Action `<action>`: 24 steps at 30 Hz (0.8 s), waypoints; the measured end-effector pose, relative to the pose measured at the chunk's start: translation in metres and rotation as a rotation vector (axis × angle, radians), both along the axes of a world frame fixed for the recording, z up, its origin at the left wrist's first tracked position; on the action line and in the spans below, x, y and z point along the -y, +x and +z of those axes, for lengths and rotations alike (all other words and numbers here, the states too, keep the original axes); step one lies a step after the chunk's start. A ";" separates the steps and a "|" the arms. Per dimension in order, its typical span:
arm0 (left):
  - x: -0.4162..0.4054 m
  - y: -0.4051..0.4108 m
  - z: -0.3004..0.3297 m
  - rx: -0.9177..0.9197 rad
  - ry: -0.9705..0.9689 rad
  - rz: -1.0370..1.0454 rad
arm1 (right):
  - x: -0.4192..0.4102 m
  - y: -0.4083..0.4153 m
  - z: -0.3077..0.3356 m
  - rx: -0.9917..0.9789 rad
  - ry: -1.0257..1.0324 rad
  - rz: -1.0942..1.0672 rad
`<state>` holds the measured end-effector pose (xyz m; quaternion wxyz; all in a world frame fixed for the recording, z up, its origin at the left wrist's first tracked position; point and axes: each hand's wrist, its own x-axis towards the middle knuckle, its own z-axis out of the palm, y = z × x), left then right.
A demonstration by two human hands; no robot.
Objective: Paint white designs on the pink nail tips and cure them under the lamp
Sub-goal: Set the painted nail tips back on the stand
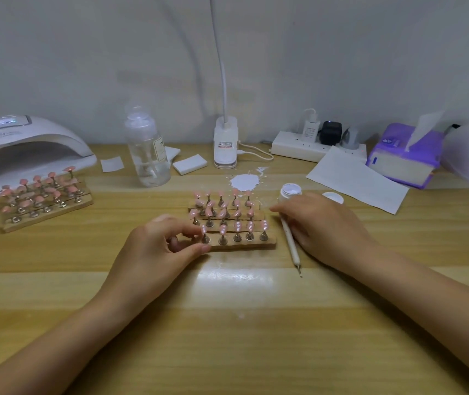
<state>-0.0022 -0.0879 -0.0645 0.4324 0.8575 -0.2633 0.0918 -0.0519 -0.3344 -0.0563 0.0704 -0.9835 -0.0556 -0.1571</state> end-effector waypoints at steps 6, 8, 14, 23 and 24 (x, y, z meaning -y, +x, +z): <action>0.000 -0.004 0.000 0.007 0.058 0.024 | 0.002 0.001 0.000 -0.023 -0.026 0.037; 0.000 -0.004 0.002 -0.010 0.049 0.017 | 0.005 -0.003 0.001 -0.021 -0.016 0.048; 0.001 -0.005 0.005 0.022 0.110 -0.051 | 0.012 -0.024 0.007 0.000 0.173 0.080; 0.008 -0.015 0.026 0.237 0.023 -0.201 | 0.004 -0.041 0.016 0.052 0.421 0.109; 0.010 -0.016 0.029 0.253 0.029 -0.215 | 0.006 -0.043 0.019 0.066 0.450 0.111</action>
